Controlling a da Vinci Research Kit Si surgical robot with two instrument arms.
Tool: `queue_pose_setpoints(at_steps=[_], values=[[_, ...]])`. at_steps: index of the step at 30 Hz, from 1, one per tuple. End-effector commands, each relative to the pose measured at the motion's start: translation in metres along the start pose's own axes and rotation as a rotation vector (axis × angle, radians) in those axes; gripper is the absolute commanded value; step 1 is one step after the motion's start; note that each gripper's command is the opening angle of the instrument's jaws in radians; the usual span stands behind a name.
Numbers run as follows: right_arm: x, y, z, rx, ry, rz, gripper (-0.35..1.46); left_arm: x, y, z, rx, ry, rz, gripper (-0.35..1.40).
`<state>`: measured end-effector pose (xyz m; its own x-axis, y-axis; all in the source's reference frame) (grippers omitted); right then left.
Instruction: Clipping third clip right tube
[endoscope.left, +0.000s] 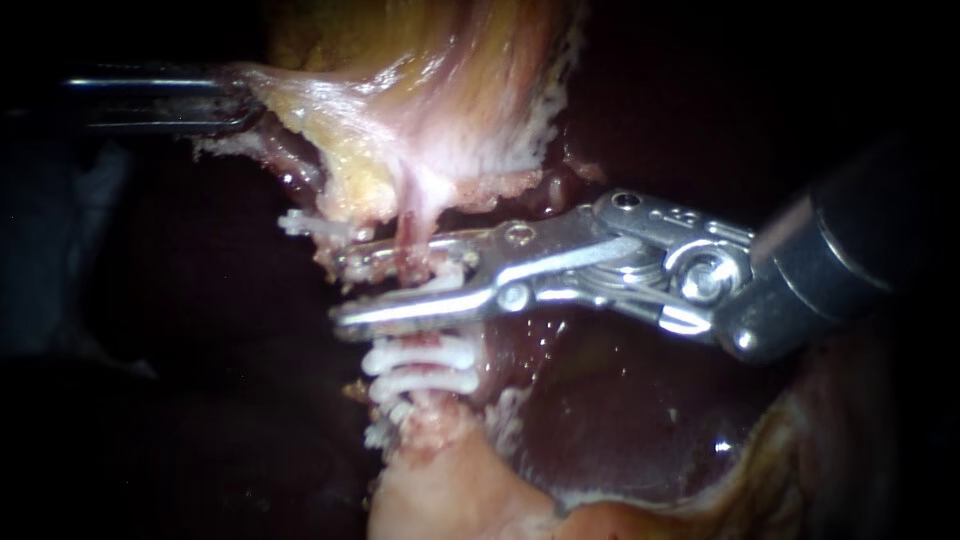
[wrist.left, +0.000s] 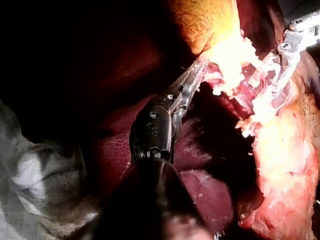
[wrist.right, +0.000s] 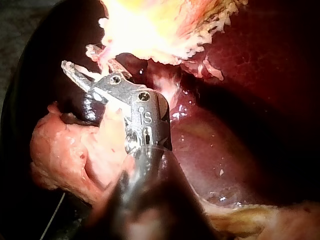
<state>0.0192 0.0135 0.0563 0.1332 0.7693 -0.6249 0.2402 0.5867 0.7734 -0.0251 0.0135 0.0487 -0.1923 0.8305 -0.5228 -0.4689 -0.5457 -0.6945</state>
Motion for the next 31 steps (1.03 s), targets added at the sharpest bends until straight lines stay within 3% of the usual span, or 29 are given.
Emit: queue_pose_setpoints(at_steps=[1,8,10,14,31], values=[[-0.0001,0.0000,-0.0001,0.003,-0.002,0.001,0.08,0.0000,0.0000,0.0000,0.000,0.000,0.000,-0.35],[0.0000,0.0000,-0.0001,-0.008,0.002,0.001,-0.18,0.0000,0.0000,0.0000,0.000,0.000,0.000,-0.35],[0.0000,0.0000,-0.0001,-0.012,0.003,0.019,-0.35,0.0000,0.0000,0.0000,0.000,0.000,0.000,-0.35],[-0.0002,0.0000,-0.0003,-0.018,0.007,0.083,-0.35,0.0000,0.0000,0.0000,0.000,0.000,0.000,-0.35],[-0.0010,0.0005,-0.0007,-0.022,0.006,0.085,-0.35,0.0000,-0.0001,0.0000,0.000,0.000,0.000,-0.35]])
